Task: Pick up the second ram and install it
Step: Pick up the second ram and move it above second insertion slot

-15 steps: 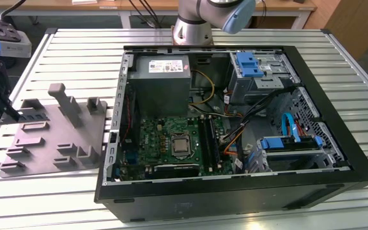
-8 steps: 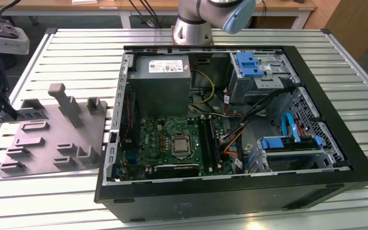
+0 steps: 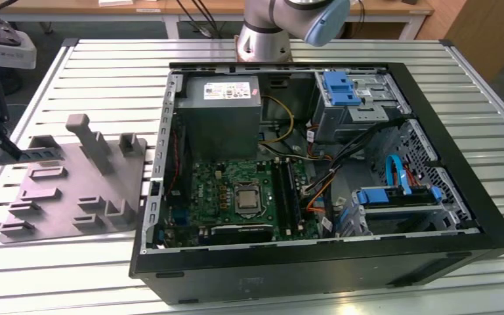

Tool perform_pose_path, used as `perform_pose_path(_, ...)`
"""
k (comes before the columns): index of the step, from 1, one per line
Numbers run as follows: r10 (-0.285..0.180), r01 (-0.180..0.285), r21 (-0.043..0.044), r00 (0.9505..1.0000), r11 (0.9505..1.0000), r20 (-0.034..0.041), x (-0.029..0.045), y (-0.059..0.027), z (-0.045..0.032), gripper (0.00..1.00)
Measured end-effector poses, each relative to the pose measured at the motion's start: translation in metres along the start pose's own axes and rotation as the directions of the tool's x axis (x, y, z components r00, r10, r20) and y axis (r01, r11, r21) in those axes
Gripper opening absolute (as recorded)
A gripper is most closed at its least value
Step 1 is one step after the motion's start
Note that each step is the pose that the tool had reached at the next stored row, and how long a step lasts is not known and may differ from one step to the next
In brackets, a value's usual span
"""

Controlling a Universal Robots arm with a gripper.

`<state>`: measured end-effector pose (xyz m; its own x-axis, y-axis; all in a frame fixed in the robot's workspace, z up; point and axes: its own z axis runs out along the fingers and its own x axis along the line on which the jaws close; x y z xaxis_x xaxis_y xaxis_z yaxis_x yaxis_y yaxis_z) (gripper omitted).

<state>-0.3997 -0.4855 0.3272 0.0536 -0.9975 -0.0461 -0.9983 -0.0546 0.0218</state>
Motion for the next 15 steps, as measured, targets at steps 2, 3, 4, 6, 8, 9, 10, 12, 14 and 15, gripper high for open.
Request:
perform_pose_path(2, 0.000, 0.000, 0.0000, 1.0000, 1.0000, 0.0000, -0.0001, 0.0000, -0.0017, 0.14)
perform_pose_path(3, 0.000, 0.000, 0.0000, 1.0000, 1.0000, 0.0001, -0.0001, 0.0001, -0.0025, 0.14)
perform_pose_path(4, 0.000, 0.000, 0.0000, 1.0000, 1.0000, 0.0000, -0.0002, 0.0001, -0.0034, 0.14)
perform_pose_path(6, 0.000, 0.000, 0.0000, 1.0000, 1.0000, 0.0000, -0.0002, 0.0001, -0.0052, 0.14)
perform_pose_path(8, 0.000, 0.000, 0.0000, 1.0000, 1.0000, 0.0000, -0.0003, 0.0001, -0.0071, 0.14)
perform_pose_path(9, 0.000, 0.000, 0.0000, 1.0000, 1.0000, 0.0000, -0.0004, 0.0002, -0.0080, 0.14)
perform_pose_path(10, 0.000, 0.000, 0.0000, 1.0000, 1.0000, 0.0000, -0.0004, 0.0002, -0.0090, 0.14)
perform_pose_path(12, 0.000, 0.000, 0.0000, 1.0000, 1.0000, 0.0000, -0.0005, 0.0002, -0.0110, 0.14)
perform_pose_path(14, 0.000, 0.000, 0.0000, 1.0000, 1.0000, 0.0000, -0.0006, 0.0003, -0.0132, 0.14)
perform_pose_path(15, 0.000, 0.000, 0.0001, 1.0000, 1.0000, 0.0001, -0.0007, 0.0003, -0.0145, 0.14)
